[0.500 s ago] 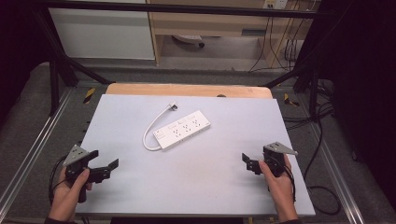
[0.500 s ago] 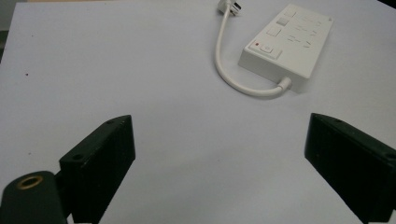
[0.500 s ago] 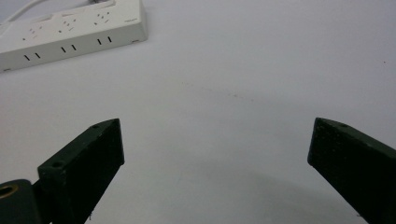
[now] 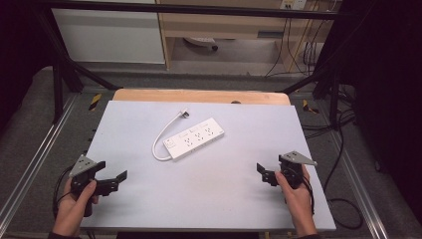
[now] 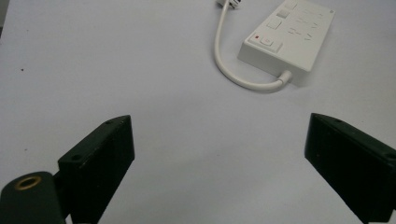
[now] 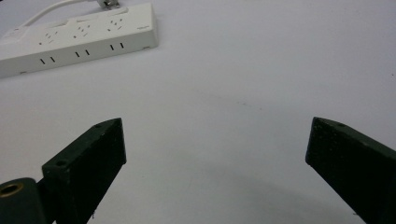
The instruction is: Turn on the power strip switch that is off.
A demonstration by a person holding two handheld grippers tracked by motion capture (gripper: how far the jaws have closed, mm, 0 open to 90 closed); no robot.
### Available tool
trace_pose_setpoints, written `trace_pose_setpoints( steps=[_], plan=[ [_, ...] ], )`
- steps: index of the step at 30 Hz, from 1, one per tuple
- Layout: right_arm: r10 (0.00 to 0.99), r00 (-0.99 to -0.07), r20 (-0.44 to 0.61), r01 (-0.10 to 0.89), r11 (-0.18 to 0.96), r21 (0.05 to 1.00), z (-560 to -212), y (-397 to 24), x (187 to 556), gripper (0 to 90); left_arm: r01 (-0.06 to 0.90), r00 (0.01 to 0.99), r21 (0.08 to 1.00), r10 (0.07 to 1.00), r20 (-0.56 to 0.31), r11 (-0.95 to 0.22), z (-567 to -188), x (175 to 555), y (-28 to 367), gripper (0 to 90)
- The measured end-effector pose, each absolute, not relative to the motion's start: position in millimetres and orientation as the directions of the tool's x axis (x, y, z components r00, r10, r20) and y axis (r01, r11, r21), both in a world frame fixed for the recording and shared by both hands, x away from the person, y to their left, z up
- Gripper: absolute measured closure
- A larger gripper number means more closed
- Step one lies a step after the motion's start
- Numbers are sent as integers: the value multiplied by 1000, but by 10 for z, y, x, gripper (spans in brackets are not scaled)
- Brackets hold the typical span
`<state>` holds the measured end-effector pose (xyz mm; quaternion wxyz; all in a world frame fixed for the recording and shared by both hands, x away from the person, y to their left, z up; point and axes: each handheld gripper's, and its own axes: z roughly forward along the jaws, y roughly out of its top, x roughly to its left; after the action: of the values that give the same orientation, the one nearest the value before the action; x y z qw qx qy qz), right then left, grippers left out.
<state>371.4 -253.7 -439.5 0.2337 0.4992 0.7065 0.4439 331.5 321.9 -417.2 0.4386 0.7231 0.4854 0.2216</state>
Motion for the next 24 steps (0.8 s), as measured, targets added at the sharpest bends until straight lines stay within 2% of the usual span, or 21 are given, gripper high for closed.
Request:
trace_pose_setpoints(
  steps=[8,24],
  plan=[
    [907,-410,91,461,121,879,-4342,-2456,3757,56,512,422,846,901,-100,-146,-4181,3251,3254,82],
    [880,-470,67,467,184,865,-4386,-2334,3761,65,507,425,848,901,-91,-153,-4166,3227,3244,76]
  ],
)
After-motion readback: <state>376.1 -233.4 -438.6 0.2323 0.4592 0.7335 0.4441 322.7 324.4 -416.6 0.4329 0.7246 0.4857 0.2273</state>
